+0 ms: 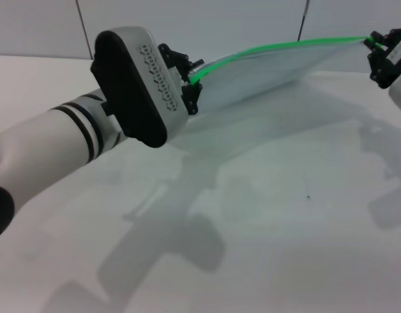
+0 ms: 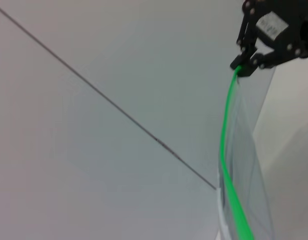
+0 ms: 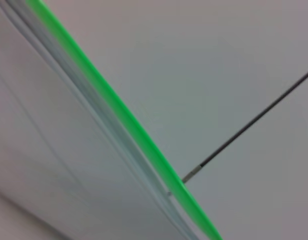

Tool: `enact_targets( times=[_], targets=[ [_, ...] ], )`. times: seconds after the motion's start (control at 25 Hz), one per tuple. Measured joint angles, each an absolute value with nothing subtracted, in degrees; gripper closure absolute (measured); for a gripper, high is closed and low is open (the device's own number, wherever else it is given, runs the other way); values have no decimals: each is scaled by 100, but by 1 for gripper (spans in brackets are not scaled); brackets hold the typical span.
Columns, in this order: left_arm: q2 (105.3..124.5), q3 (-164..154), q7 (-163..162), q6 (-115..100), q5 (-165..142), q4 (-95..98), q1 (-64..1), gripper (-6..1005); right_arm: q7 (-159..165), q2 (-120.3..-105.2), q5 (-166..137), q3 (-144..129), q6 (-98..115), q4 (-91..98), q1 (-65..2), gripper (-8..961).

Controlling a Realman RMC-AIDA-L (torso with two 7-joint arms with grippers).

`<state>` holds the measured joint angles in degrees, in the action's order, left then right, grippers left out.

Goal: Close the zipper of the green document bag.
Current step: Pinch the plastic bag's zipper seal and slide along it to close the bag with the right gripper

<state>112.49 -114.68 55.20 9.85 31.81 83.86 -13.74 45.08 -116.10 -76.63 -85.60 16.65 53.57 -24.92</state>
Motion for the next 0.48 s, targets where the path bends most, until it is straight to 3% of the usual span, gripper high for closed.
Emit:
enact_targets(
  times=[0.48],
  targets=[
    [11243, -11335, 5531, 954, 3182, 8411, -1335, 934, 4540, -11628, -7655, -8454, 1734, 5423, -2452, 833]
  ],
)
